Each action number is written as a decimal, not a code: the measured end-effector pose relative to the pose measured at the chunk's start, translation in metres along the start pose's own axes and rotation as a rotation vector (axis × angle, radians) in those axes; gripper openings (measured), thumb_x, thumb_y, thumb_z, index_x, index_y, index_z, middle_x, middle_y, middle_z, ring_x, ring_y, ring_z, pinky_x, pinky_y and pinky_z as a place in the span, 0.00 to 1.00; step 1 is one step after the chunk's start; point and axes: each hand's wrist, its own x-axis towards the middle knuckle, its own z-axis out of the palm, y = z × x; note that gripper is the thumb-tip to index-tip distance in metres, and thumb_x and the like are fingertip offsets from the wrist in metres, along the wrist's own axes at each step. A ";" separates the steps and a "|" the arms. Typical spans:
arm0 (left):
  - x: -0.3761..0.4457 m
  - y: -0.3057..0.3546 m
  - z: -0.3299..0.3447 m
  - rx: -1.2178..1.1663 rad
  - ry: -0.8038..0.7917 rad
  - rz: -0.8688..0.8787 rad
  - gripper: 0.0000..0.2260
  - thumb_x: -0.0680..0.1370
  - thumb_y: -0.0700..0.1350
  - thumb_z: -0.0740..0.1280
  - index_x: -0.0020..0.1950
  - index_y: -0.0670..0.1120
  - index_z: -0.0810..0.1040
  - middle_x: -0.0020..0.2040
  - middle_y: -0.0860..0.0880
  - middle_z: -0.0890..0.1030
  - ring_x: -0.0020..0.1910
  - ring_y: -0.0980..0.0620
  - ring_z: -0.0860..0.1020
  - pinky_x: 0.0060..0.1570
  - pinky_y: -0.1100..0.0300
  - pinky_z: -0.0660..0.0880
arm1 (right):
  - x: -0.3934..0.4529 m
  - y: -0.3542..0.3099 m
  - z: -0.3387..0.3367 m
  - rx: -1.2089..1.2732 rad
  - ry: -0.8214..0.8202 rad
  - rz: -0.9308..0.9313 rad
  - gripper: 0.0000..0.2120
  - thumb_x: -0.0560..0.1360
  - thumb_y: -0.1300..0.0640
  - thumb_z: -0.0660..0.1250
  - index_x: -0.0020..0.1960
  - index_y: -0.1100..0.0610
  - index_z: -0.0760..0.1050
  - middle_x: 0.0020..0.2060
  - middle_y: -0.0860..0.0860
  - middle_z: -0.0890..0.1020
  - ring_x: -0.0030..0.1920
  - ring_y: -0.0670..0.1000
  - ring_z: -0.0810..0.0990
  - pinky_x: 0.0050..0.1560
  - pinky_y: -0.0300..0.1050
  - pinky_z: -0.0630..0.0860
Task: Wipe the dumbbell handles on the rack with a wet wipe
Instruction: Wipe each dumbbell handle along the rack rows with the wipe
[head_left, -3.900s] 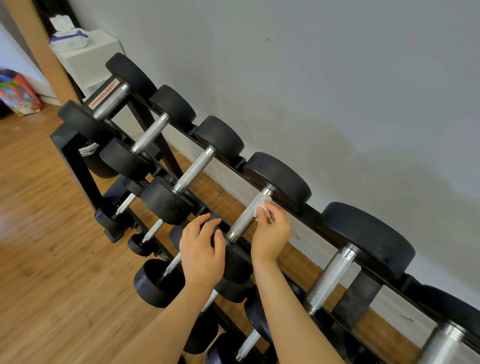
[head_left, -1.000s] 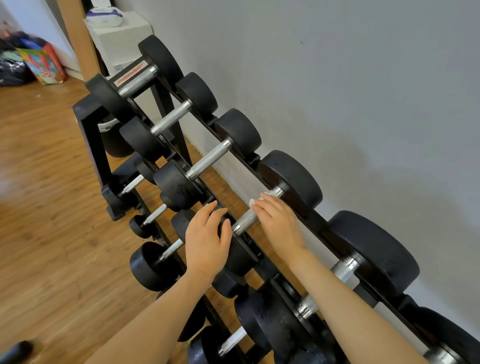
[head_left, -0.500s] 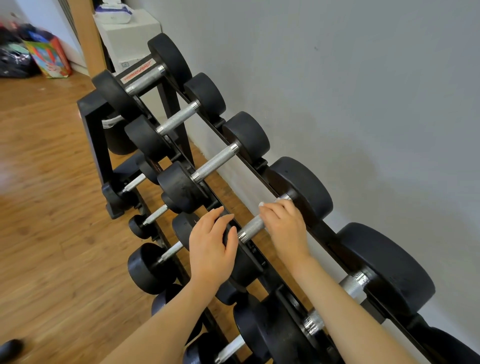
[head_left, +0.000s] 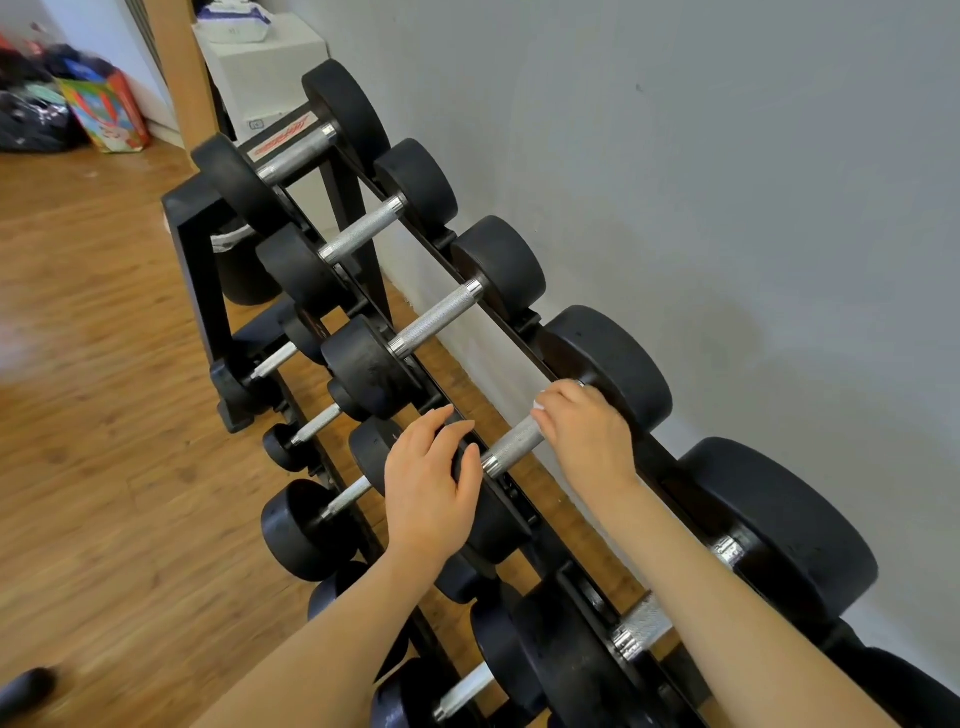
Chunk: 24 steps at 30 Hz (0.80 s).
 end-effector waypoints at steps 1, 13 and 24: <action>0.000 0.000 0.000 -0.001 0.001 0.002 0.21 0.80 0.54 0.55 0.62 0.48 0.81 0.66 0.50 0.77 0.67 0.52 0.72 0.66 0.58 0.62 | -0.001 -0.001 0.001 0.030 -0.014 -0.005 0.08 0.78 0.56 0.68 0.53 0.59 0.81 0.48 0.52 0.81 0.46 0.53 0.80 0.42 0.48 0.81; -0.001 0.002 -0.001 0.004 0.006 0.002 0.21 0.80 0.55 0.54 0.62 0.48 0.81 0.67 0.50 0.77 0.68 0.53 0.71 0.66 0.59 0.61 | -0.014 -0.021 0.002 0.234 -0.160 -0.024 0.10 0.81 0.55 0.62 0.58 0.57 0.79 0.53 0.49 0.79 0.50 0.51 0.79 0.47 0.48 0.78; -0.001 0.002 -0.001 -0.005 0.010 -0.003 0.21 0.80 0.55 0.54 0.62 0.48 0.81 0.67 0.50 0.77 0.68 0.53 0.71 0.66 0.59 0.61 | 0.008 -0.012 -0.002 0.074 -0.240 0.025 0.13 0.82 0.51 0.58 0.57 0.55 0.78 0.52 0.49 0.76 0.46 0.51 0.79 0.44 0.48 0.79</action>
